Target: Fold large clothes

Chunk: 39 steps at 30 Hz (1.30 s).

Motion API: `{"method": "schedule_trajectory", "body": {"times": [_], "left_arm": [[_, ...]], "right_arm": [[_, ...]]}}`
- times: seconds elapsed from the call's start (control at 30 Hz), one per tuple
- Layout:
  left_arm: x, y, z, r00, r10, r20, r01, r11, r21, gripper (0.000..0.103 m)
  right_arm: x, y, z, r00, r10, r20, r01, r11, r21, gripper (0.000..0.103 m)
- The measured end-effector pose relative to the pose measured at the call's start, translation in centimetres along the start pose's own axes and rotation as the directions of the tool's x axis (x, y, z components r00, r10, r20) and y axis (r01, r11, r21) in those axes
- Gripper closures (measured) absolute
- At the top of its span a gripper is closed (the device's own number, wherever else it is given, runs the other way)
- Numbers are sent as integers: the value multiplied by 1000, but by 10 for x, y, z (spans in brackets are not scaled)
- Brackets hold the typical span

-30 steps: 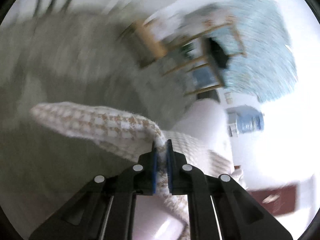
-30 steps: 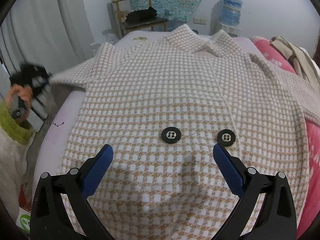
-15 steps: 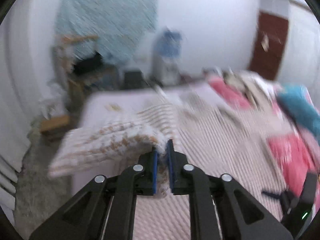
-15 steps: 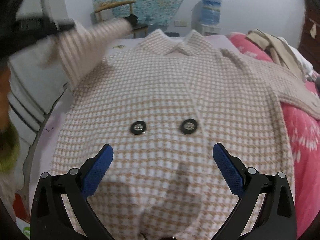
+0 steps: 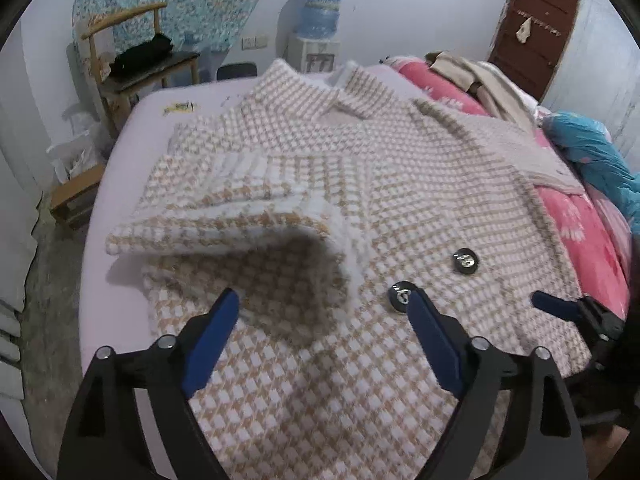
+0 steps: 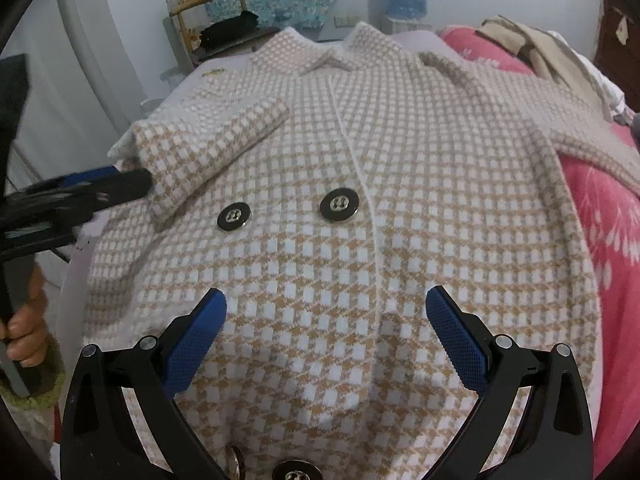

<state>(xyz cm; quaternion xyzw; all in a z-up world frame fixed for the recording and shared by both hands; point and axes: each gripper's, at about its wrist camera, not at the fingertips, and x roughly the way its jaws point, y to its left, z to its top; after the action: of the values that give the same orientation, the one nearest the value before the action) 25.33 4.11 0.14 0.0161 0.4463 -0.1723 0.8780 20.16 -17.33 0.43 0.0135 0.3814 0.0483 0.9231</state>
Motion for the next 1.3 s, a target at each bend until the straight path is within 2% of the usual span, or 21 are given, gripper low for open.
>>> {"method": "schedule_trajectory", "body": {"times": [0.2,0.43,0.6,0.8,0.93,1.0,1.07,1.13,1.23,1.3], "left_arm": [[-29,-2,-6,998,-14,66,14,1000,-7,8],[-43,8,-26,997,-21,70,24,998,-53,8],[-40,18,-43,997,39,61,-34,996,-79,8],[-21,40,-55,984,176,-6,-175,971,-161,8],[-20,53,-55,981,193,4,-188,959,-214,8],[-19,59,-53,977,215,10,-207,952,-226,8],[-17,63,-52,973,231,10,-223,947,-231,8],[-14,66,-52,971,240,5,-232,944,-233,8],[-11,68,-54,967,254,-4,-247,940,-234,8],[-10,69,-56,967,256,-9,-251,937,-242,8]], "right_arm": [[15,-1,-2,999,10,-35,-10,1000,6,7],[29,-3,-4,997,9,-80,-9,1000,5,7],[32,0,-4,996,0,-86,0,1000,-3,7],[34,7,-11,998,13,-64,-14,1000,-24,7],[26,0,-11,995,13,-97,-15,1000,-21,7],[9,0,-3,998,20,-53,-21,1000,-20,7],[-10,11,14,999,50,16,-49,997,-60,7],[-22,24,30,992,113,64,-106,989,-106,7],[-33,57,63,970,226,92,-205,959,-195,7],[-30,88,81,957,270,103,-233,932,-280,7]]}}
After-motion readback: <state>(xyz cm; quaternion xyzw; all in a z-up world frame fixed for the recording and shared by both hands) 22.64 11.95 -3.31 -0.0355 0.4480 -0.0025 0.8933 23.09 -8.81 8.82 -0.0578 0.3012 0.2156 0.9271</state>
